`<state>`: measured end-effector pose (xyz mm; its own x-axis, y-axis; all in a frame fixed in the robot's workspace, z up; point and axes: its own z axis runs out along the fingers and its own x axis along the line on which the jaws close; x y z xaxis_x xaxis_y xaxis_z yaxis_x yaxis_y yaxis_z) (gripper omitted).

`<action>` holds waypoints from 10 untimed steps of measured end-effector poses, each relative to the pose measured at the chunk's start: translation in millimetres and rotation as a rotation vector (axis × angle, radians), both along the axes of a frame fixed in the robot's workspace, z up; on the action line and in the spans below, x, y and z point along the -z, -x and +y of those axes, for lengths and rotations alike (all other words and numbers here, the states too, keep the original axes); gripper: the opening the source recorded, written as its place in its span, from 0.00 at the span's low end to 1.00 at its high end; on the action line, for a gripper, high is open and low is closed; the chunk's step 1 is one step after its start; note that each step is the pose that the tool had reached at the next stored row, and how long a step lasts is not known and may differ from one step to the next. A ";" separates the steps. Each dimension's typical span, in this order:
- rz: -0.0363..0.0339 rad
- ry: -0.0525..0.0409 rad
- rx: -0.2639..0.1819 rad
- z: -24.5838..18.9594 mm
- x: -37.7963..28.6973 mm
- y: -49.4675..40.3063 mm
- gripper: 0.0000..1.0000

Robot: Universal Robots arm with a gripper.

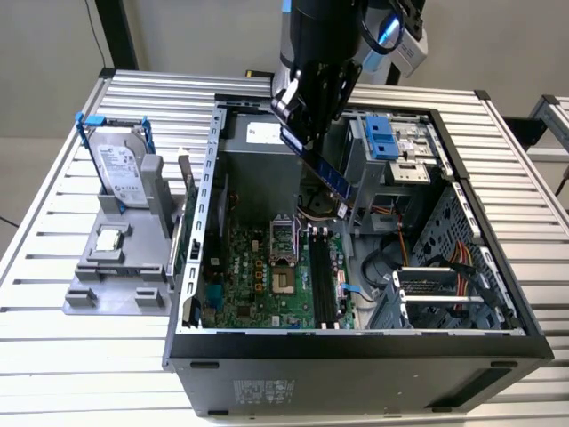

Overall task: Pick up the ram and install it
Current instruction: 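Insert the ram into the slot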

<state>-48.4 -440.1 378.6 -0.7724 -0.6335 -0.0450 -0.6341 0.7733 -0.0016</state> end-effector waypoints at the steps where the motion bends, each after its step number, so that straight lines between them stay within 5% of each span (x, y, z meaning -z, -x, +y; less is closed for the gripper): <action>1: 0.0000 0.0000 0.000 0.0 0.0 -0.9 0.00; 10: 0.0000 0.0000 0.000 0.0 0.0 -12.9 0.00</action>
